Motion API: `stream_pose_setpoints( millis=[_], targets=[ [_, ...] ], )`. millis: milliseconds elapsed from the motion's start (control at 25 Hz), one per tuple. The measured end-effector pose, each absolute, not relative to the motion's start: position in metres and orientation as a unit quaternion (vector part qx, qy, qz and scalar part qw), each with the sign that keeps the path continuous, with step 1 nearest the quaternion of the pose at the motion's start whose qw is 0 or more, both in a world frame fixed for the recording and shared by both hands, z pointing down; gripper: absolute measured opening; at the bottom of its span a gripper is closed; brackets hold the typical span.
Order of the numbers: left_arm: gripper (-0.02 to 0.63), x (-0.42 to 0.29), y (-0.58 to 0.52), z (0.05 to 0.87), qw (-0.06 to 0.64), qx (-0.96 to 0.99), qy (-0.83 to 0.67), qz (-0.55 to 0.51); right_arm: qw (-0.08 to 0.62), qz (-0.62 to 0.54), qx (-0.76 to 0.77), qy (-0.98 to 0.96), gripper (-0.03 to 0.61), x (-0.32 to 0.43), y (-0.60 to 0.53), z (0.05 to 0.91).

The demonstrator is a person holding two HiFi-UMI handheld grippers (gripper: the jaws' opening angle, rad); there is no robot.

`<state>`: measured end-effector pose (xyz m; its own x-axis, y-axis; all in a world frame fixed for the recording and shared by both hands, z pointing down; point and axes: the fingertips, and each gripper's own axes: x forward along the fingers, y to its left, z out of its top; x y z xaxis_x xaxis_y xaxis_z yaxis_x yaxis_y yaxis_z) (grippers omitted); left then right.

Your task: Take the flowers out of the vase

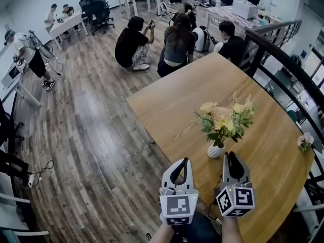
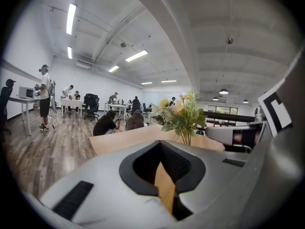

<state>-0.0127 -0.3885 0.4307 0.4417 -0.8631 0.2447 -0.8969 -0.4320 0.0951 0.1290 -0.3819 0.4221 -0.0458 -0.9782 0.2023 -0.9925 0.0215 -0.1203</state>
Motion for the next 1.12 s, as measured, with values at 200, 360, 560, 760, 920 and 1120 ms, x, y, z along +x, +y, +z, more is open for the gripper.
stream_pose_setpoints(
  millis=[200, 360, 560, 760, 920, 1120],
  targets=[
    [0.026, -0.011, -0.391, 0.442, 0.114, 0.839, -0.525, 0.087, 0.035, 0.121, 0.681, -0.721, 0.106, 0.131, -0.39, 0.431],
    [0.026, -0.009, -0.394, 0.449, 0.117, 0.834, -0.531, 0.093, 0.043, 0.128, 0.672, -0.728, 0.12, 0.136, -0.397, 0.441],
    [0.026, -0.006, -0.397, 0.454, 0.123, 0.827, -0.54, 0.099, 0.048, 0.148, 0.661, -0.734, 0.183, 0.142, -0.408, 0.451],
    [0.026, -0.002, -0.397, 0.461, 0.128, 0.824, -0.542, 0.105, 0.047, 0.157, 0.656, -0.737, 0.183, 0.145, -0.418, 0.46],
    [0.026, 0.001, -0.396, 0.468, 0.131, 0.822, -0.544, 0.111, 0.05, 0.164, 0.649, -0.741, 0.183, 0.146, -0.427, 0.468],
    [0.026, 0.003, -0.393, 0.478, 0.136, 0.819, -0.544, 0.122, 0.052, 0.171, 0.643, -0.745, 0.21, 0.151, -0.438, 0.477]
  ],
)
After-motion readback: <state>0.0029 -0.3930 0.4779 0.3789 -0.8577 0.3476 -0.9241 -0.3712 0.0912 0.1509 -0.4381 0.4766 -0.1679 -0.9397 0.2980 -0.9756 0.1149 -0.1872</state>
